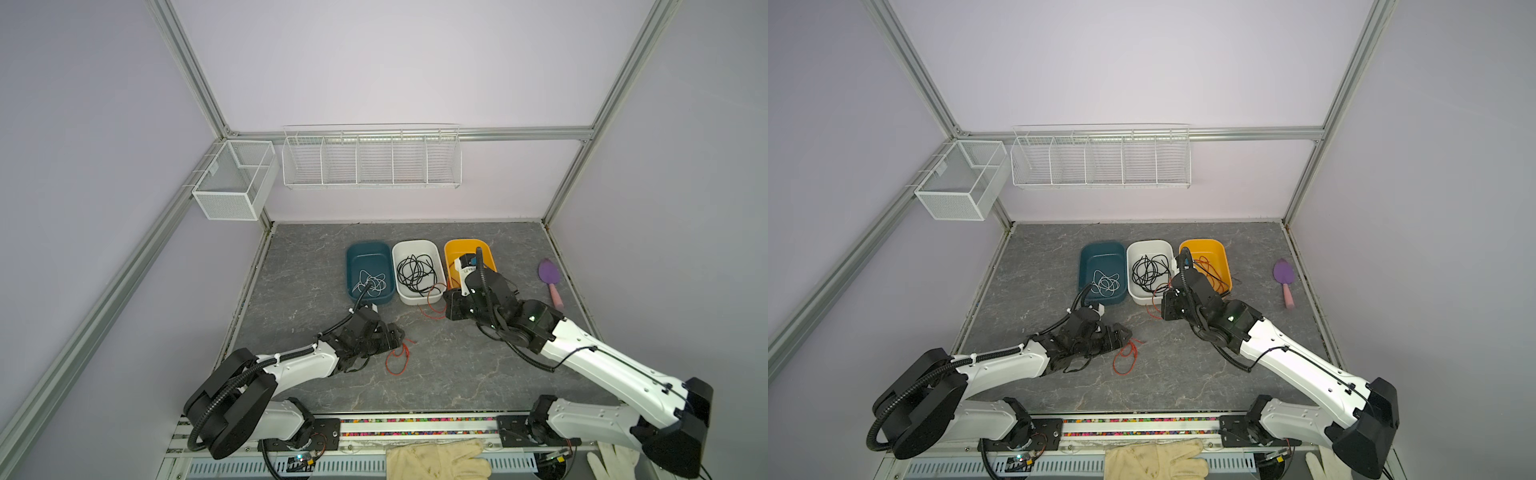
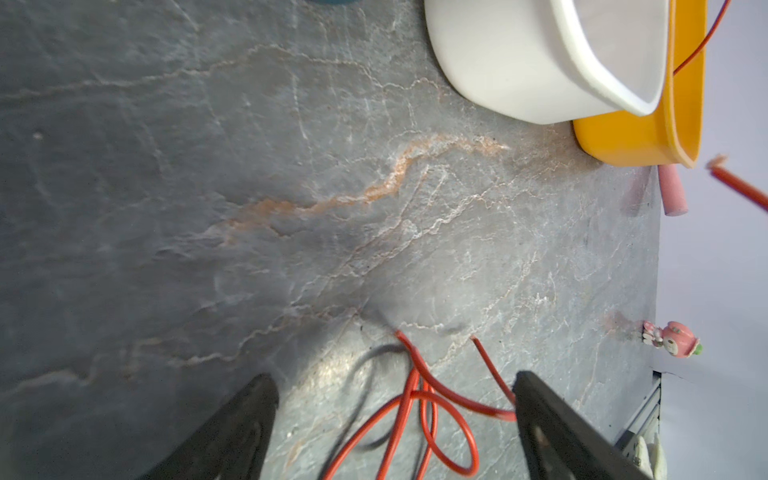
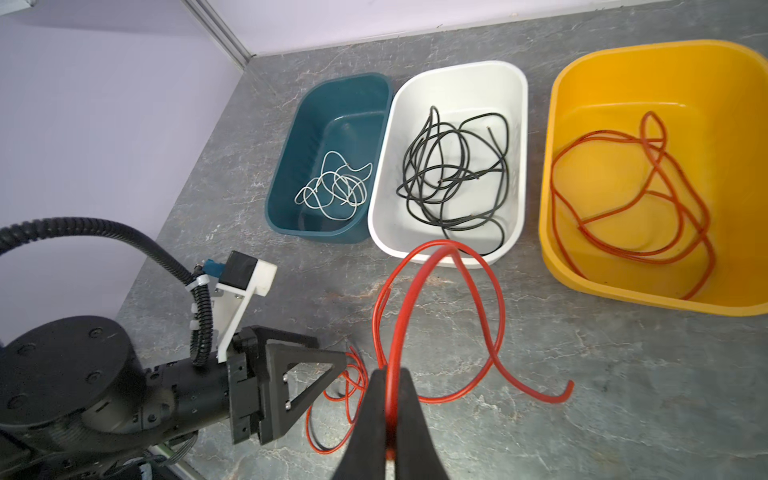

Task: Untangle the cables
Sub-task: 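Lift the red wire and carry it toward the yellow tub with the right gripper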

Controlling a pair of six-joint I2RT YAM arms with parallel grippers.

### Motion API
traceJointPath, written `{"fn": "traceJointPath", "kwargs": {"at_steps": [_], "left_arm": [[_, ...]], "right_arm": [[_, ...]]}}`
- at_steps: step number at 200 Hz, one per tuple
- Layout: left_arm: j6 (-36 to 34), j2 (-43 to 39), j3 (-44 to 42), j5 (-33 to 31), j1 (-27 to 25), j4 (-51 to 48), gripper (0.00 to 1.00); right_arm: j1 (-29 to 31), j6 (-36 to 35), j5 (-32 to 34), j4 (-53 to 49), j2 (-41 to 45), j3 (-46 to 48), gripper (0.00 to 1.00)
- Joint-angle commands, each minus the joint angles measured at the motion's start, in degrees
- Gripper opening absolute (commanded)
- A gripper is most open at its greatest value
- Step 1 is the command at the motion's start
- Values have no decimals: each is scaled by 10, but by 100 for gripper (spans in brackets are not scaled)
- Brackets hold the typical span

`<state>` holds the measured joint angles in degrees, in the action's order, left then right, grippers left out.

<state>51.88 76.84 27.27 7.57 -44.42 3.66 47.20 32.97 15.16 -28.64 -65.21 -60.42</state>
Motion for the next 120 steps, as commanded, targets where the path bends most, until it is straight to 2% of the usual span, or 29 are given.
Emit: {"fn": "traceJointPath", "kwargs": {"at_steps": [1,45,120], "left_arm": [[11,-5,-8,5,-4,-19,89],[13,-14,-8,3,-5,-23,89],[13,-16,-8,-2,-7,-26,89]], "right_arm": [[-23,-22,12,-32,21,-16,7],[-85,-51,-19,-60,33,-45,7],[-231,-75,-132,-54,-15,-85,6]]}}
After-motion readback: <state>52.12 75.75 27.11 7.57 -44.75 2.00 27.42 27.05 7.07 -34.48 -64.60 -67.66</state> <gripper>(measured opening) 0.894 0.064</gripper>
